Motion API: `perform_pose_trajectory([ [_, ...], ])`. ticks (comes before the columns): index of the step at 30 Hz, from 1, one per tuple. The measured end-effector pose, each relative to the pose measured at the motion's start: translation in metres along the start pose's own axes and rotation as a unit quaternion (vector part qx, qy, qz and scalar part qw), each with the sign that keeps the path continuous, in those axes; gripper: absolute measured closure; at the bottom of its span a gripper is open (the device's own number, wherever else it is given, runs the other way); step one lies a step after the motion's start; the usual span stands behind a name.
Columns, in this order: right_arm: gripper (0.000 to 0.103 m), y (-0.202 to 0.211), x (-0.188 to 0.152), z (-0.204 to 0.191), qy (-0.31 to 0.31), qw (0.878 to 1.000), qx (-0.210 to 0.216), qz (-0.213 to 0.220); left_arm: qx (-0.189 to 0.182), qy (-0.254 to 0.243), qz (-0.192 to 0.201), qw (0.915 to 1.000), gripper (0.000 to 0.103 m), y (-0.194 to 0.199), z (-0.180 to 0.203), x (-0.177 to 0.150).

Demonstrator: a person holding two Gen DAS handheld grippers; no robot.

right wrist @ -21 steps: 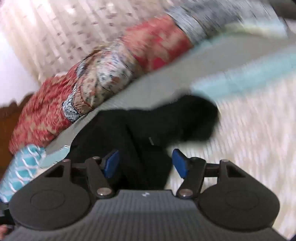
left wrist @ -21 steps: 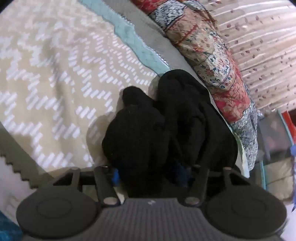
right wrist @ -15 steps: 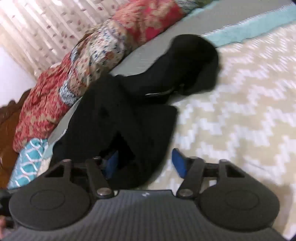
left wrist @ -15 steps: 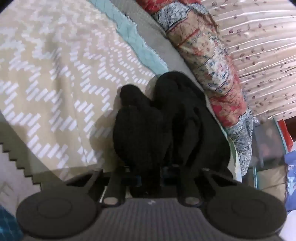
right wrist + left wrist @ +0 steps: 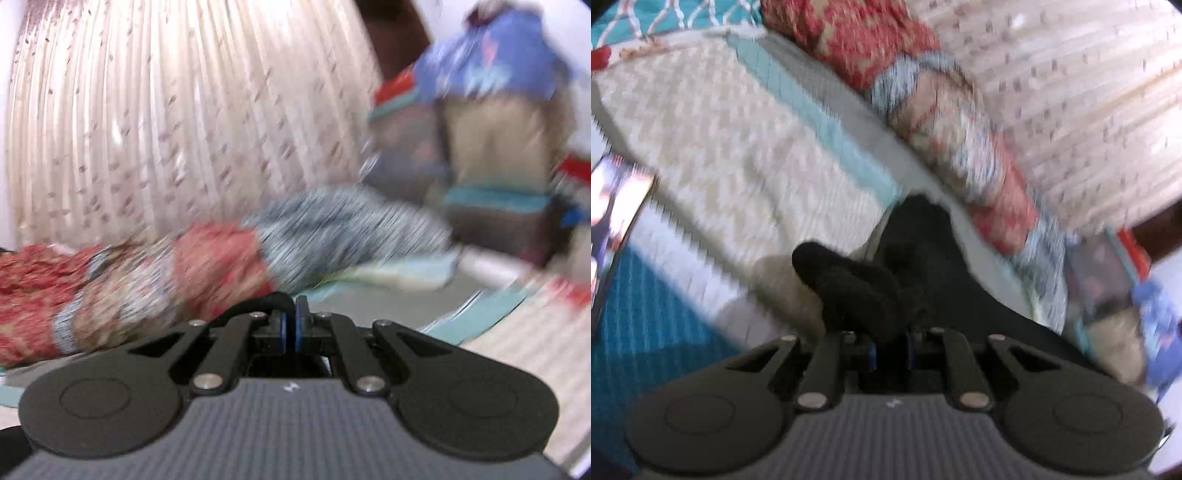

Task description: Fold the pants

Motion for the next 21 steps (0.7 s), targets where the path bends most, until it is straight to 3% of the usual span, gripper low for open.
perform_pose_trajectory([
  [2, 0.096, 0.010, 0.006, 0.023, 0.032, 0.999, -0.029, 0.005, 0.028, -0.015, -0.033, 0.9989, 0.091, -0.005, -0.001, -0.032],
  [4, 0.093, 0.017, -0.010, 0.053, 0.045, 0.998, -0.035, -0.023, 0.047, -0.027, -0.058, 0.9969, 0.089, -0.018, -0.005, -0.056],
  [5, 0.087, 0.010, -0.020, 0.063, 0.054, 0.996, -0.039, -0.060, 0.054, -0.042, -0.065, 0.9955, 0.085, -0.023, -0.005, -0.071],
  [6, 0.074, 0.007, -0.036, 0.068, 0.073, 0.990, -0.056, -0.104, 0.066, -0.058, -0.087, 0.9923, 0.084, -0.030, -0.003, -0.081],
  [8, 0.061, -0.003, -0.066, 0.081, 0.115, 0.970, -0.114, -0.183, 0.053, -0.088, -0.090, 0.9907, 0.078, -0.030, -0.002, -0.094],
  [9, 0.061, 0.007, -0.076, 0.090, 0.119, 0.966, -0.130, -0.192, 0.042, -0.097, -0.080, 0.9912, 0.075, -0.025, 0.000, -0.092],
  [11, 0.061, 0.025, -0.083, 0.103, 0.071, 0.970, -0.138, -0.186, 0.027, -0.085, -0.045, 0.9950, 0.064, -0.010, -0.001, -0.074],
  [14, 0.061, 0.046, -0.096, 0.116, 0.010, 0.971, -0.138, -0.193, 0.030, -0.047, -0.005, 0.9984, 0.064, -0.004, -0.013, -0.038],
  [16, 0.061, 0.053, -0.111, 0.113, 0.004, 0.970, -0.135, -0.202, 0.033, -0.073, 0.014, 0.9967, 0.064, -0.016, -0.011, -0.020],
  [19, 0.060, 0.049, -0.116, 0.108, -0.006, 0.969, -0.118, -0.215, 0.085, -0.089, 0.028, 0.9921, 0.064, -0.046, -0.008, 0.008],
  [21, 0.060, 0.048, -0.118, 0.102, -0.018, 0.968, -0.108, -0.224, 0.061, -0.045, 0.050, 0.9958, 0.064, -0.045, -0.009, 0.019],
])
Point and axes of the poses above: each gripper's, at about its wrist camera, not at the fingertips, and y roughly against the way its jaws point, z to its right, x to its top, the point moved 3 cm from there along -y, roughly the way its jaws point, and after that the axes turned 7 degrees about z, right-handed, at the moved point
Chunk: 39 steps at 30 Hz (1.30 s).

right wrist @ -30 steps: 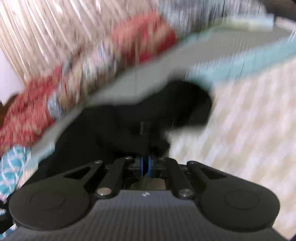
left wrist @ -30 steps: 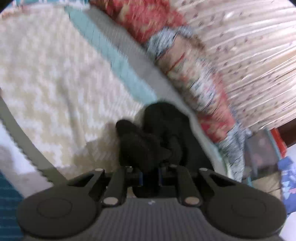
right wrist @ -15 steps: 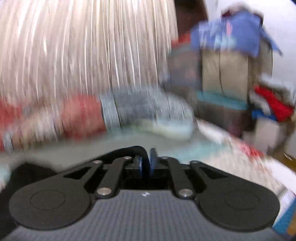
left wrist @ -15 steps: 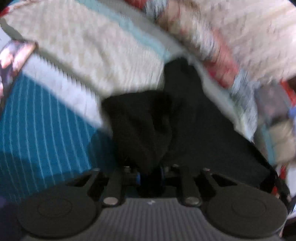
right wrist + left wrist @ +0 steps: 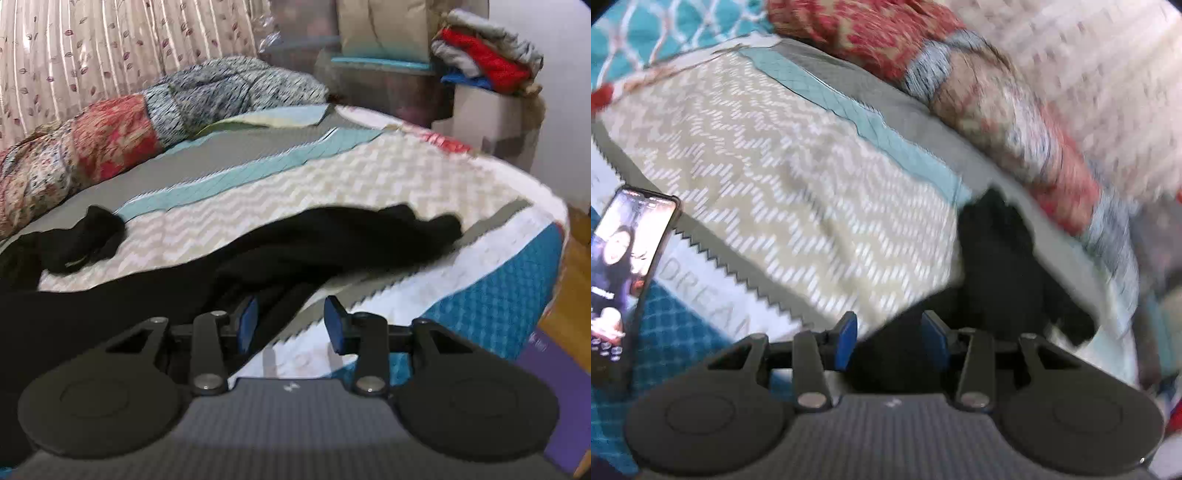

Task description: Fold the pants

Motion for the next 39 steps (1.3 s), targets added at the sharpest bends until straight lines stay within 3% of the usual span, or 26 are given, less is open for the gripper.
perform_pose_trajectory([
  [1, 0.060, 0.001, -0.016, -0.002, -0.003, 1.000, 0.008, -0.001, -0.019, 0.017, 0.011, 0.9996, 0.064, 0.003, -0.003, 0.002],
  [3, 0.057, 0.013, -0.038, -0.012, 0.002, 1.000, 0.011, 0.004, -0.021, 0.004, 0.019, 0.9996, 0.058, 0.005, 0.007, 0.002],
  [5, 0.056, 0.014, -0.043, -0.020, 0.012, 1.000, 0.007, 0.001, -0.022, -0.049, -0.019, 0.9984, 0.049, -0.011, 0.020, -0.007],
  [7, 0.056, 0.012, -0.050, -0.025, 0.004, 1.000, 0.004, -0.006, -0.010, -0.106, -0.066, 0.9921, 0.048, -0.038, 0.025, -0.020],
  [9, 0.056, 0.018, -0.060, -0.034, -0.015, 1.000, -0.001, -0.009, 0.033, -0.162, -0.100, 0.9812, 0.039, -0.065, 0.026, -0.034],
  [10, 0.056, 0.017, -0.059, -0.035, -0.021, 1.000, 0.002, -0.009, 0.041, -0.183, -0.120, 0.9749, 0.032, -0.077, 0.025, -0.043],
  [11, 0.056, 0.020, -0.060, -0.035, -0.021, 1.000, 0.003, -0.008, 0.039, -0.205, -0.113, 0.9713, 0.028, -0.081, 0.029, -0.052],
  [12, 0.056, 0.020, -0.060, -0.037, -0.016, 1.000, 0.004, -0.006, 0.041, -0.236, -0.101, 0.9655, 0.031, -0.079, 0.036, -0.058],
  [13, 0.056, 0.023, -0.061, -0.038, -0.009, 1.000, 0.002, -0.005, 0.039, -0.277, -0.097, 0.9552, 0.065, -0.075, 0.045, -0.064],
  [14, 0.056, 0.024, -0.061, -0.040, -0.003, 1.000, 0.000, -0.004, 0.030, -0.297, -0.089, 0.9501, 0.092, -0.067, 0.053, -0.067],
  [16, 0.056, 0.025, -0.061, -0.039, 0.001, 1.000, 0.000, -0.004, 0.016, -0.285, -0.056, 0.9567, 0.092, -0.046, 0.057, -0.059],
  [18, 0.056, 0.024, -0.059, -0.037, 0.001, 1.000, 0.001, -0.009, 0.051, -0.279, 0.032, 0.9585, 0.093, -0.013, 0.053, -0.035],
  [20, 0.056, 0.024, -0.059, -0.040, 0.003, 1.000, 0.002, -0.009, 0.085, -0.239, 0.113, 0.9607, 0.093, 0.028, 0.037, -0.012],
  [22, 0.056, 0.028, -0.059, -0.044, 0.009, 1.000, 0.003, -0.005, 0.114, -0.182, 0.140, 0.9668, 0.092, 0.051, 0.011, 0.001],
  [24, 0.055, 0.029, -0.061, -0.046, 0.013, 1.000, 0.004, -0.005, 0.161, -0.142, 0.128, 0.9682, 0.091, 0.047, -0.015, -0.004],
  [26, 0.055, 0.024, -0.064, -0.047, 0.006, 1.000, 0.008, -0.017, 0.197, -0.120, 0.059, 0.9712, 0.078, 0.030, -0.040, -0.017],
  [28, 0.055, 0.020, -0.067, -0.048, -0.007, 0.999, 0.017, -0.032, 0.183, -0.072, 0.024, 0.9802, 0.073, 0.030, -0.057, -0.031],
  [29, 0.055, 0.021, -0.068, -0.049, -0.010, 0.999, 0.021, -0.034, 0.175, -0.055, 0.028, 0.9825, 0.060, 0.034, -0.061, -0.035],
  [31, 0.054, 0.024, -0.067, -0.048, 0.000, 0.999, 0.023, -0.028, 0.167, -0.034, 0.046, 0.9843, 0.049, 0.052, -0.066, -0.041],
  [33, 0.052, 0.025, -0.066, -0.040, 0.003, 0.999, 0.017, -0.027, 0.146, 0.002, 0.046, 0.9883, 0.048, 0.058, -0.071, -0.034],
  [36, 0.052, 0.024, -0.062, -0.009, -0.052, 0.998, 0.002, -0.030, 0.107, 0.041, 0.034, 0.9928, 0.040, 0.071, -0.073, -0.032],
  [39, 0.052, 0.022, -0.059, 0.030, -0.119, 0.992, -0.024, -0.021, 0.055, 0.065, -0.009, 0.9963, 0.028, 0.068, -0.069, -0.041],
])
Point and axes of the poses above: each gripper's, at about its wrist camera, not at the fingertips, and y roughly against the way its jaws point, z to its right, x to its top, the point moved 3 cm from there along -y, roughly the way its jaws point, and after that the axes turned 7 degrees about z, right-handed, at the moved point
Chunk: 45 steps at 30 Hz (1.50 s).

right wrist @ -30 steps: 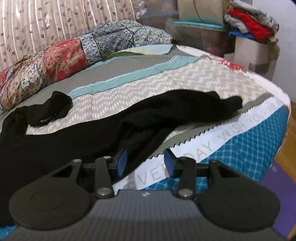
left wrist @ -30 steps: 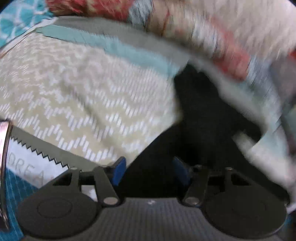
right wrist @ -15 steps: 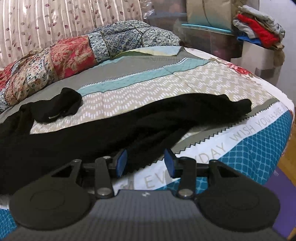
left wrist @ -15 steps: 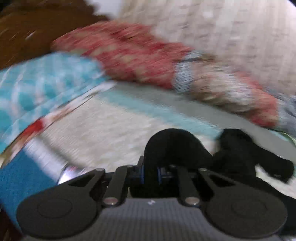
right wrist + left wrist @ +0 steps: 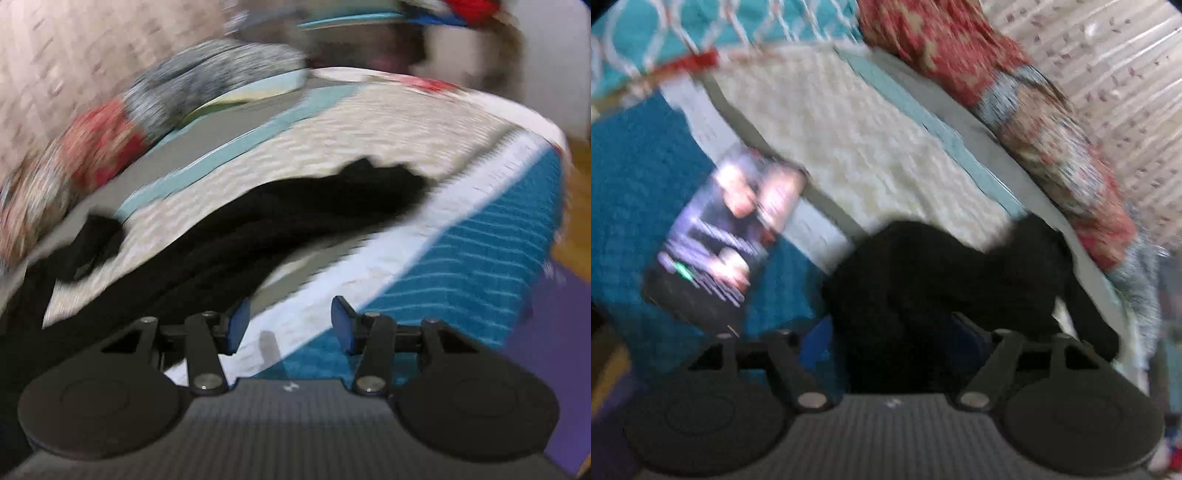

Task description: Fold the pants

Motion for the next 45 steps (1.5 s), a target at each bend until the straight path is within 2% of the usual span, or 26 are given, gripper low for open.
perform_pose_trajectory([
  [2, 0.052, -0.001, 0.007, 0.025, -0.042, 0.999, -0.019, 0.013, -0.019, 0.006, -0.014, 0.9997, 0.023, -0.007, 0.005, -0.009],
  [5, 0.052, -0.002, 0.014, 0.054, -0.097, 0.995, -0.031, 0.026, -0.005, -0.003, -0.021, 0.9998, 0.022, -0.018, 0.016, -0.016],
  [9, 0.051, -0.008, 0.028, 0.067, -0.095, 0.993, -0.045, 0.046, 0.023, 0.006, -0.022, 0.9995, 0.027, -0.027, 0.022, -0.016],
  [12, 0.051, -0.018, 0.036, 0.081, -0.161, 0.986, -0.006, 0.035, 0.044, 0.011, -0.019, 0.9988, 0.038, -0.030, 0.020, -0.019],
  [13, 0.051, -0.025, 0.038, 0.088, -0.193, 0.981, 0.006, 0.032, 0.053, 0.014, -0.017, 0.9983, 0.049, -0.030, 0.019, -0.020],
  [14, 0.051, -0.032, 0.042, 0.093, -0.217, 0.976, 0.011, 0.029, 0.062, 0.012, -0.014, 0.9979, 0.066, -0.031, 0.017, -0.020],
  [15, 0.052, -0.041, 0.045, 0.096, -0.236, 0.971, 0.016, 0.028, 0.066, 0.007, -0.012, 0.9977, 0.076, -0.033, 0.012, -0.019],
  [16, 0.056, -0.047, 0.048, 0.096, -0.243, 0.970, 0.019, 0.025, 0.069, 0.005, -0.011, 0.9975, 0.091, -0.032, 0.010, -0.019],
  [17, 0.093, -0.056, 0.053, 0.094, -0.242, 0.970, 0.022, 0.013, 0.067, 0.009, -0.008, 0.9977, 0.093, -0.030, 0.009, -0.018],
  [18, 0.099, -0.065, 0.061, 0.089, -0.240, 0.970, 0.025, -0.004, 0.061, 0.016, -0.001, 0.9980, 0.093, -0.026, 0.008, -0.016],
  [19, 0.099, -0.067, 0.072, 0.083, -0.237, 0.971, 0.030, -0.001, 0.057, 0.017, 0.007, 0.9982, 0.093, -0.022, 0.009, -0.015],
  [22, 0.098, -0.066, 0.122, 0.049, -0.187, 0.977, 0.078, 0.061, 0.066, 0.009, 0.013, 0.9977, 0.093, -0.019, 0.014, -0.013],
  [25, 0.086, -0.081, 0.155, 0.024, -0.136, 0.984, 0.080, 0.076, 0.072, 0.019, 0.010, 0.9972, 0.093, -0.021, 0.016, -0.014],
  [26, 0.070, -0.085, 0.161, 0.021, -0.123, 0.987, 0.077, 0.072, 0.072, 0.018, 0.011, 0.9972, 0.092, -0.021, 0.017, -0.014],
  [27, 0.058, -0.085, 0.162, 0.022, -0.117, 0.988, 0.065, 0.076, 0.074, 0.015, 0.011, 0.9971, 0.091, -0.020, 0.018, -0.016],
  [29, 0.057, -0.083, 0.156, 0.035, -0.112, 0.988, 0.055, 0.092, 0.082, 0.014, 0.006, 0.9966, 0.086, -0.022, 0.015, -0.017],
  [31, 0.056, -0.079, 0.136, 0.052, -0.119, 0.987, 0.056, 0.088, 0.084, 0.018, -0.002, 0.9963, 0.084, -0.025, 0.011, -0.018],
  [34, 0.056, -0.093, 0.102, 0.075, -0.133, 0.989, 0.040, 0.045, 0.087, 0.024, -0.008, 0.9959, 0.084, -0.029, 0.010, -0.018],
  [37, 0.056, -0.110, 0.081, 0.074, -0.144, 0.989, 0.024, 0.010, 0.086, 0.027, -0.005, 0.9959, 0.084, -0.031, 0.011, -0.018],
  [38, 0.056, -0.113, 0.079, 0.067, -0.142, 0.989, 0.025, 0.016, 0.086, 0.027, -0.004, 0.9959, 0.087, -0.031, 0.010, -0.019],
  [40, 0.090, -0.116, 0.080, 0.050, -0.112, 0.993, 0.024, 0.014, 0.083, 0.018, -0.003, 0.9964, 0.093, -0.031, 0.011, -0.018],
  [42, 0.091, -0.116, 0.083, 0.038, -0.083, 0.997, 0.004, 0.009, 0.077, 0.002, 0.002, 0.9970, 0.095, -0.026, 0.015, -0.017],
  [45, 0.092, -0.080, 0.104, 0.047, -0.088, 0.993, -0.010, 0.082, 0.061, -0.018, 0.006, 0.9979, 0.095, -0.013, 0.021, -0.016],
])
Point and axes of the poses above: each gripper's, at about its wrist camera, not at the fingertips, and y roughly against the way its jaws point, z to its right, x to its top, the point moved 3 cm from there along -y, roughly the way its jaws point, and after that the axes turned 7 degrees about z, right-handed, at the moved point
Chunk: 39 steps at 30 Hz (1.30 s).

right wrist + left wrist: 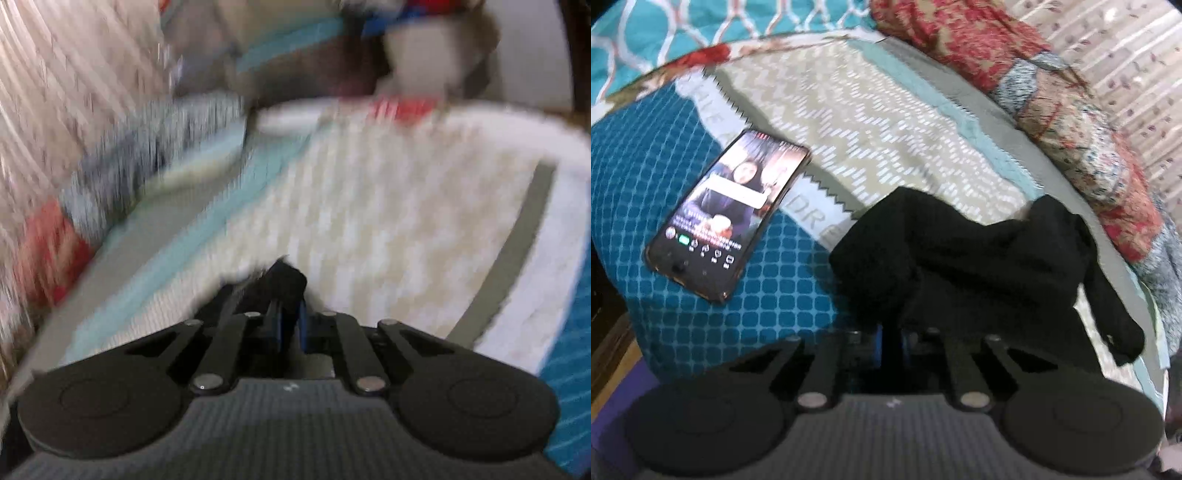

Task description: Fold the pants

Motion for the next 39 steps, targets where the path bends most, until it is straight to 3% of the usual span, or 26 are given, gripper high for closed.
perform_pose_trajectory([
  [3, 0.092, 0.040, 0.026, 0.020, -0.004, 0.998, -0.016, 0.065, -0.022, -0.012, -0.013, 0.9996, 0.095, 0.011, 0.002, -0.003],
  [6, 0.089, 0.061, 0.026, 0.041, 0.037, 0.994, -0.070, 0.075, -0.022, -0.043, -0.036, 0.9982, 0.093, 0.010, 0.005, -0.020],
  [7, 0.085, 0.062, 0.020, 0.049, 0.056, 0.993, -0.092, 0.057, -0.014, -0.059, -0.044, 0.9972, 0.087, 0.007, 0.006, -0.027],
  [8, 0.075, 0.059, 0.015, 0.053, 0.065, 0.992, -0.106, 0.037, -0.009, -0.070, -0.050, 0.9963, 0.083, 0.006, 0.006, -0.033],
  [9, 0.059, 0.056, 0.009, 0.059, 0.066, 0.990, -0.123, 0.020, -0.007, -0.075, -0.052, 0.9958, 0.078, 0.007, 0.005, -0.037],
  [10, 0.053, 0.059, 0.005, 0.067, 0.059, 0.988, -0.145, 0.016, -0.008, -0.077, -0.052, 0.9956, 0.068, 0.009, 0.004, -0.039],
  [11, 0.052, 0.064, 0.002, 0.075, 0.044, 0.985, -0.163, 0.024, -0.013, -0.074, -0.049, 0.9960, 0.063, 0.015, 0.000, -0.038],
  [13, 0.052, 0.081, 0.003, 0.086, 0.007, 0.982, -0.183, 0.049, -0.033, -0.045, -0.032, 0.9979, 0.062, 0.029, -0.012, -0.034],
  [15, 0.052, 0.093, 0.010, 0.082, -0.017, 0.980, -0.184, 0.080, -0.048, 0.000, 0.011, 0.9988, 0.062, 0.048, -0.030, -0.023],
  [17, 0.052, 0.099, 0.017, 0.061, -0.003, 0.983, -0.157, 0.097, -0.043, 0.019, 0.064, 0.9968, 0.062, 0.063, -0.042, -0.008],
  [19, 0.052, 0.095, 0.020, 0.022, 0.027, 0.990, -0.101, 0.092, -0.039, 0.015, 0.099, 0.9942, 0.062, 0.066, -0.044, 0.010],
  [23, 0.052, 0.059, 0.002, -0.066, 0.041, 0.998, 0.053, 0.002, -0.038, -0.027, 0.120, 0.9917, 0.062, 0.036, -0.013, 0.043],
  [28, 0.042, 0.001, -0.073, -0.182, 0.035, 0.970, 0.197, -0.139, -0.087, -0.086, 0.092, 0.9882, 0.055, -0.019, 0.067, 0.042],
  [30, 0.033, -0.025, -0.099, -0.224, 0.061, 0.961, 0.220, -0.154, -0.107, -0.090, 0.074, 0.9874, 0.055, -0.037, 0.089, 0.034],
  [34, 0.032, -0.081, -0.135, -0.285, 0.196, 0.951, 0.197, -0.133, -0.102, -0.109, 0.067, 0.9865, 0.050, -0.065, 0.113, 0.030],
  [35, 0.036, -0.094, -0.137, -0.287, 0.213, 0.946, 0.199, -0.142, -0.095, -0.115, 0.064, 0.9868, 0.044, -0.072, 0.115, 0.030],
  [36, 0.070, -0.104, -0.141, -0.286, 0.219, 0.940, 0.207, -0.163, -0.086, -0.119, 0.058, 0.9874, 0.043, -0.079, 0.115, 0.030],
  [37, 0.088, -0.111, -0.143, -0.288, 0.216, 0.935, 0.215, -0.183, -0.078, -0.122, 0.049, 0.9883, 0.043, -0.088, 0.118, 0.030],
  [39, 0.092, -0.106, -0.126, -0.286, 0.226, 0.934, 0.216, -0.171, -0.076, -0.120, 0.038, 0.9891, 0.043, -0.098, 0.124, 0.030],
])
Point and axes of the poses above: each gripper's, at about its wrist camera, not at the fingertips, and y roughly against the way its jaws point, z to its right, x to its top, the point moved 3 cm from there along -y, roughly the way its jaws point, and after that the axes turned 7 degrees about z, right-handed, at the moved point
